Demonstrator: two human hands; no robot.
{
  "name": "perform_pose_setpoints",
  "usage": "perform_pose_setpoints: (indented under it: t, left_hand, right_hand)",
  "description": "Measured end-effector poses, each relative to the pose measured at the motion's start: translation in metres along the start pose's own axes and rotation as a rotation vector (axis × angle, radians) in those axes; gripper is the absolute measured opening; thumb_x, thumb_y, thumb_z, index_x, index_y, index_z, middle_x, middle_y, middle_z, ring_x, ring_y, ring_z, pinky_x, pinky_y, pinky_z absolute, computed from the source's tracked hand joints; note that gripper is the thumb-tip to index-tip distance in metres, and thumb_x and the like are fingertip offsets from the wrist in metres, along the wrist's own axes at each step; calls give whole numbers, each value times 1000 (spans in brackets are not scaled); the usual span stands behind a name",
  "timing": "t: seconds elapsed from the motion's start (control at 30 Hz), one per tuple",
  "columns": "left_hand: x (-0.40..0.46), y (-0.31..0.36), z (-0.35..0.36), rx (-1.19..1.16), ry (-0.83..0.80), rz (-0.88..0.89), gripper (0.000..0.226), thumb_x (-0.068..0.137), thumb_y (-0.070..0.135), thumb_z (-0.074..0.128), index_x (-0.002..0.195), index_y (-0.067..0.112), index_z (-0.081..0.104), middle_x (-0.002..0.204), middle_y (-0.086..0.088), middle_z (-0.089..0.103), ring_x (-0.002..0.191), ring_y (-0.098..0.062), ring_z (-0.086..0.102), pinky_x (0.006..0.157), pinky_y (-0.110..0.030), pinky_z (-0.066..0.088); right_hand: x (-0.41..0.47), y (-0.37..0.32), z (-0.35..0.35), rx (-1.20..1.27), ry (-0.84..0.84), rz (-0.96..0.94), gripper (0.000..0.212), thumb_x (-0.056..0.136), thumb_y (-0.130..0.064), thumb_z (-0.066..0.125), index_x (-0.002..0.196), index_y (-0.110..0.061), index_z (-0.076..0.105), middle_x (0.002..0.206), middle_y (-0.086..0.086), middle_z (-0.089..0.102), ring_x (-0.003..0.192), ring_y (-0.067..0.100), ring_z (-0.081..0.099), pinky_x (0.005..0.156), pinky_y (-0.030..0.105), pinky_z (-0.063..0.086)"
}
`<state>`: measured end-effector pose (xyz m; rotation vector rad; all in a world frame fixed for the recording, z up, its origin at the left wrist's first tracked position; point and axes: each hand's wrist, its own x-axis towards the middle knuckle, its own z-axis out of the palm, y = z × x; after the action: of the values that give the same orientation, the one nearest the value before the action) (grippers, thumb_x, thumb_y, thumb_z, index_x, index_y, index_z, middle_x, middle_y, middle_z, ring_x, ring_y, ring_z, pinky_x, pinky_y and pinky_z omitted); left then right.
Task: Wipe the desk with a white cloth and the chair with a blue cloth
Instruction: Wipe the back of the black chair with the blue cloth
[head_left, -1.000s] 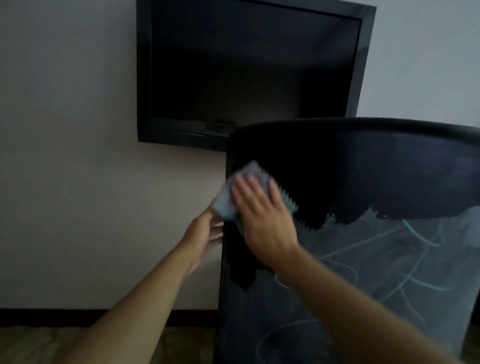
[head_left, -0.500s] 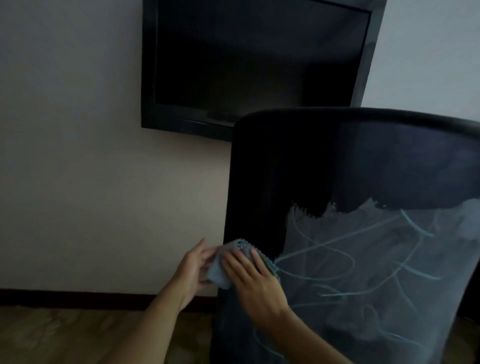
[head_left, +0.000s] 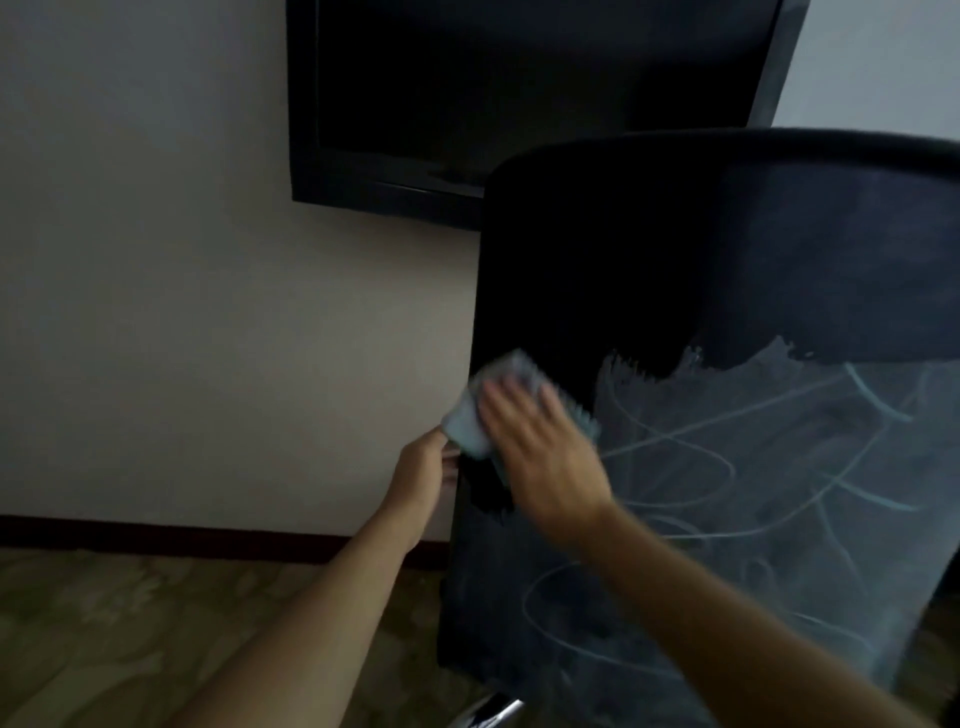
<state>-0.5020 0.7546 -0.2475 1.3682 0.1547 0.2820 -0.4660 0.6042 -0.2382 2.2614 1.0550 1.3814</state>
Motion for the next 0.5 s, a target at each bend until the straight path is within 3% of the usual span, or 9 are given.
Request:
perform_pose_setpoints:
  t: [0.07,0.13,0.2,0.27,0.37,0.5]
  left_hand:
    - [-5,3,8,0,-34,36,38,104,37,39,120,14,63,124,-12,64,107,-24,62,90,-33,52]
    - [-9,4,11,105,-78,94,44,104,38,39,139,15,51,138,-9,57,126,-27,53,110,-47,39]
    - [-11,4,17,341,-59,208,44,103,39,42,143,20,45,139,-4,55,126,-24,52,110,-49,39]
    - [-13,4,25,544,60,301,50,101,42,45,147,23,37,144,-2,47,128,-21,50,109,-44,41]
    - [-23,10,45,659,294,536,62,99,34,50,153,24,22,152,-1,31,135,-22,42,105,-31,39]
    - [-25,32,70,870,367,1033,61,94,25,51,151,16,29,158,-8,28,143,-23,33,111,-40,32]
  right_hand:
    - [-71,-35,23,34,-200,-103,60,82,-26,59,140,-13,48,150,6,41,140,22,36,122,46,1]
    - [-121,-52,35,61,-397,-182,57,83,-29,43,139,-18,50,146,0,47,136,16,43,120,43,-8]
    - [-132,-40,34,78,-423,-171,57,83,-30,38,137,-17,51,144,-1,50,134,15,45,120,41,-6]
    - [-114,-13,21,101,-246,-110,58,81,-27,43,136,-11,54,144,4,49,136,21,43,121,42,2]
    - [-54,50,-15,131,104,72,55,84,-14,47,138,-2,49,148,14,42,140,32,35,120,48,13]
    - [19,134,-65,35,378,204,51,93,-14,44,142,1,43,152,16,36,145,32,25,119,53,15]
